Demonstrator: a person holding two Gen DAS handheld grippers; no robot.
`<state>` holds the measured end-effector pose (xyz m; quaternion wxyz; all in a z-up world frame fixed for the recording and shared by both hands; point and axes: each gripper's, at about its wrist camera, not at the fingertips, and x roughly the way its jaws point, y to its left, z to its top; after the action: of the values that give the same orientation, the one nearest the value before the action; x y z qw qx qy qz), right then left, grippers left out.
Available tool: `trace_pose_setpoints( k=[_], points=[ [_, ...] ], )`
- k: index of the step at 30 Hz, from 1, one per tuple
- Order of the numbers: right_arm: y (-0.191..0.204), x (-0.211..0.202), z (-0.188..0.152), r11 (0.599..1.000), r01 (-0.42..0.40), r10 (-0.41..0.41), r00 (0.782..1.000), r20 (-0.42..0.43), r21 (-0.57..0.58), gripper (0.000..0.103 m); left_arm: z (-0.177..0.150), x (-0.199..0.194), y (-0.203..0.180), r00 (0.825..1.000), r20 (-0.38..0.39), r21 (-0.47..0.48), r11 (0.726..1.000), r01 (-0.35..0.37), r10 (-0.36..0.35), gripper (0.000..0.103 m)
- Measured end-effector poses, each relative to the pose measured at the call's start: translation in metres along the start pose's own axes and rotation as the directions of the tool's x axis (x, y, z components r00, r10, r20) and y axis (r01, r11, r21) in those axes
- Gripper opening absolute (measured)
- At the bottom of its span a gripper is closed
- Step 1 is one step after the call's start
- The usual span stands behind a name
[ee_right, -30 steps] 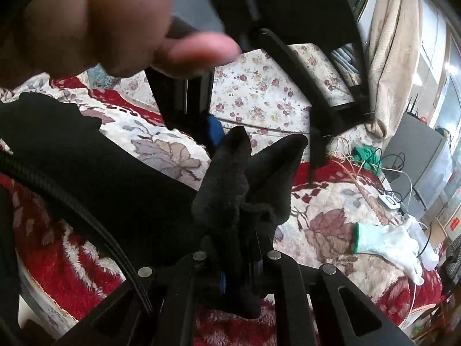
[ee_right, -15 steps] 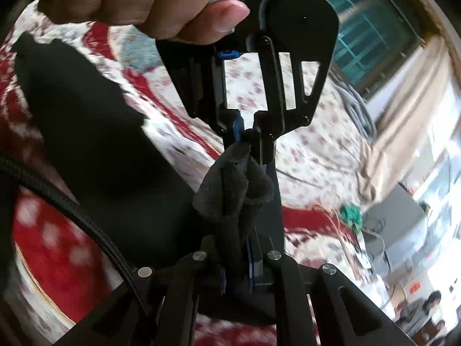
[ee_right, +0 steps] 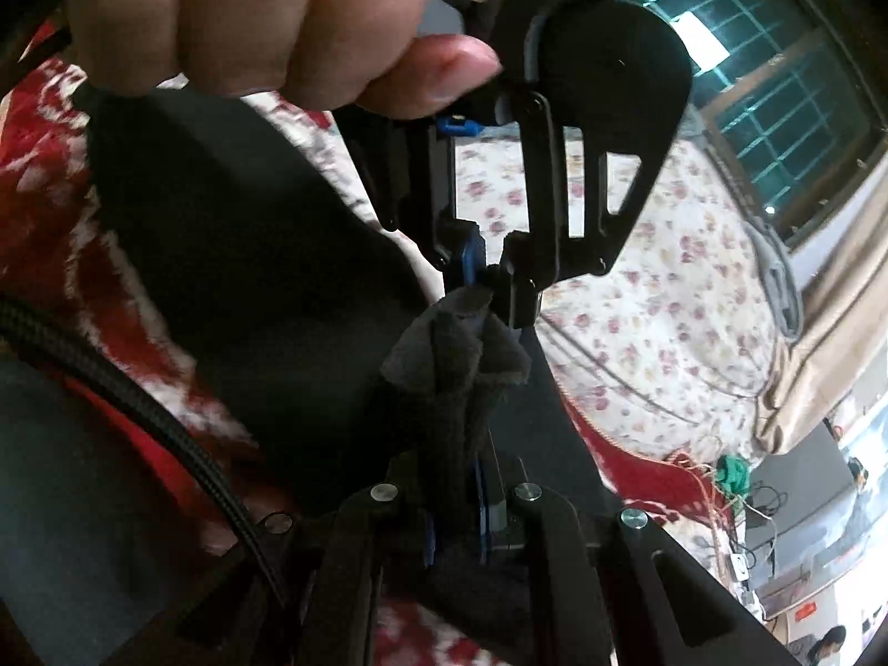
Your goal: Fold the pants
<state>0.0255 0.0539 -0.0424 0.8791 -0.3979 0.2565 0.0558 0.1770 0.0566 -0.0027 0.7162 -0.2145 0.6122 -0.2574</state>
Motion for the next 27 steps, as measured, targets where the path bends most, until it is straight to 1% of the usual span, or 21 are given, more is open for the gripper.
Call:
trace_pose_setpoints(
  k=[1,3,5,6,7,8,10,11,12,13,14,15,16,18,20,21,22,23,25,26,27],
  points=[
    [0.005,0.001,0.001,1.000,-0.010,0.010,1.000,-0.010,-0.010,0.009,-0.002,0.000,0.006,1.000,0.006,-0.010,1.000,-0.020,0.020,0.010],
    [0.012,0.004,0.000,1.000,-0.013,0.013,1.000,-0.023,-0.021,0.009,-0.005,0.000,0.013,0.999,0.020,-0.023,0.999,-0.027,0.027,0.011],
    [0.015,0.007,-0.001,1.000,-0.010,0.009,0.999,-0.036,-0.026,0.009,-0.005,-0.004,0.020,0.999,0.036,-0.048,0.999,-0.023,0.025,0.015],
    [0.016,0.007,0.000,1.000,-0.006,0.005,0.999,-0.039,-0.031,0.010,-0.005,-0.007,0.025,0.998,0.049,-0.069,0.997,-0.026,0.030,0.024],
    [0.017,0.007,0.000,0.999,0.005,-0.006,0.999,-0.038,-0.037,0.010,-0.006,-0.011,0.028,0.998,0.063,-0.084,0.996,-0.025,0.030,0.030],
    [0.019,0.007,0.000,0.999,0.014,-0.016,0.999,-0.040,-0.046,0.011,-0.006,-0.021,0.031,0.995,0.095,-0.099,0.995,-0.021,0.031,0.031],
    [0.025,0.001,0.000,0.997,0.035,-0.037,0.999,-0.032,-0.064,0.014,-0.006,-0.038,0.030,0.987,0.153,-0.110,0.993,-0.030,0.047,0.039],
    [0.027,-0.005,0.001,0.998,0.036,-0.037,0.999,-0.016,-0.054,0.022,-0.007,-0.051,0.027,0.980,0.194,-0.107,0.994,-0.019,0.040,0.039],
    [0.024,-0.015,0.001,0.999,0.029,-0.029,0.999,0.017,-0.027,0.033,-0.008,-0.058,0.024,0.976,0.215,-0.101,0.995,-0.006,0.028,0.039],
    [0.021,-0.023,0.001,1.000,0.027,-0.027,0.998,0.054,-0.005,0.041,-0.010,-0.067,0.020,0.971,0.238,-0.097,0.995,0.012,0.012,0.040],
    [0.017,-0.034,0.000,0.999,0.032,-0.034,0.994,0.107,0.014,0.056,-0.012,-0.072,0.016,0.968,0.253,-0.097,0.995,0.020,0.006,0.041],
    [0.018,-0.051,-0.003,0.999,0.038,-0.041,0.983,0.176,0.022,0.064,-0.015,-0.077,0.011,0.964,0.265,-0.093,0.995,0.027,-0.002,0.047],
    [0.020,-0.065,-0.007,0.999,0.043,-0.046,0.971,0.233,0.018,0.064,-0.020,-0.081,0.005,0.960,0.279,-0.081,0.996,0.045,-0.020,0.051],
    [0.024,-0.098,-0.021,0.999,0.032,-0.027,0.937,0.349,-0.008,0.064,-0.031,-0.081,-0.010,0.955,0.290,-0.050,0.995,0.087,-0.069,0.052],
    [0.025,-0.126,-0.043,1.000,0.008,0.004,0.904,0.427,-0.025,0.065,-0.045,-0.070,-0.024,0.952,0.272,-0.018,0.989,0.150,-0.140,0.052],
    [0.024,-0.136,-0.057,1.000,0.008,0.000,0.892,0.451,-0.016,0.066,-0.049,-0.060,-0.031,0.952,0.257,-0.004,0.985,0.174,-0.167,0.052],
    [0.018,-0.140,-0.071,1.000,0.007,-0.011,0.890,0.456,0.009,0.066,-0.054,-0.053,-0.035,0.953,0.248,0.000,0.983,0.182,-0.176,0.052],
    [0.010,-0.141,-0.084,0.999,0.001,-0.022,0.896,0.444,0.048,0.066,-0.059,-0.043,-0.037,0.953,0.245,0.001,0.983,0.182,-0.176,0.052],
    [-0.015,-0.135,-0.107,0.984,-0.029,-0.040,0.924,0.379,0.173,0.066,-0.070,-0.021,-0.038,0.958,0.249,-0.001,0.989,0.147,-0.142,0.052],
    [-0.033,-0.126,-0.117,0.968,-0.040,-0.047,0.940,0.338,0.246,0.066,-0.075,-0.012,-0.035,0.961,0.253,-0.012,0.993,0.118,-0.111,0.052],
    [-0.056,-0.113,-0.128,0.936,-0.055,-0.046,0.960,0.275,0.349,0.066,-0.079,-0.002,-0.030,0.964,0.257,-0.028,0.996,0.082,-0.072,0.052]
  ],
)
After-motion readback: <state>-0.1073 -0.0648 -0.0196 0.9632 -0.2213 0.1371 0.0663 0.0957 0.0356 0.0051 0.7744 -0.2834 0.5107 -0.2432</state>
